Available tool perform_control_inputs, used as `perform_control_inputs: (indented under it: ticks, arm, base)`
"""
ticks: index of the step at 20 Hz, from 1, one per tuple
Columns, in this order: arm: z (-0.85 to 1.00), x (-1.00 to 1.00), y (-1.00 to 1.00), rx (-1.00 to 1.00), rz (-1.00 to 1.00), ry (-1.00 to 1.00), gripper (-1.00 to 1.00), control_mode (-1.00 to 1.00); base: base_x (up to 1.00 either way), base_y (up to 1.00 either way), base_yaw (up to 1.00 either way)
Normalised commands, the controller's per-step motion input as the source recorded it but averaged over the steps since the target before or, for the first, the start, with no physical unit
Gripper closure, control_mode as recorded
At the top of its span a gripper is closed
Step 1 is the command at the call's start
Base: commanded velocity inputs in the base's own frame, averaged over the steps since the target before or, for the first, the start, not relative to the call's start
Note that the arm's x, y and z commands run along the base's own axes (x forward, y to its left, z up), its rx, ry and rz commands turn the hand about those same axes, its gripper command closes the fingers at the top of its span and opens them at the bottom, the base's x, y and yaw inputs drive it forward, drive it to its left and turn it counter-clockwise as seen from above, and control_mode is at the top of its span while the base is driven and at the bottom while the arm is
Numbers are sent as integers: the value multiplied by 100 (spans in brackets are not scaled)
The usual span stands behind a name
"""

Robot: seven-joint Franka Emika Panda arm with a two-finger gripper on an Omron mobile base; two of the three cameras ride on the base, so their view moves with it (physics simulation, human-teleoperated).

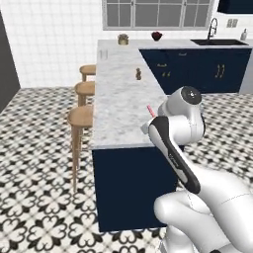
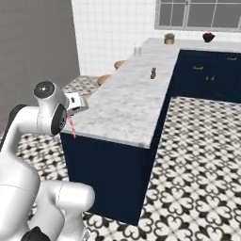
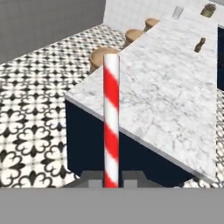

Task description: Take a straw from the drawer in front and place it inside the glass cup on the dining counter.

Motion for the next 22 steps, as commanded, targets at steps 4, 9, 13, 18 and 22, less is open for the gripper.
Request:
perform_control_inputs:
  ticks: [4,9,13,18,22]
  arm:
    - [0,0,0,0,0,0,100,100]
    - [0,0,0,0,0,0,100,100]
    - [0,0,0,0,0,0,100,100]
    - [0,0,0,0,0,0,100,100]
    - [0,0,0,0,0,0,100,100]
  base:
    - [0,100,-40]
    - [0,100,-40]
    - [0,100,-40]
    - [0,100,-41]
    - [4,100,-42]
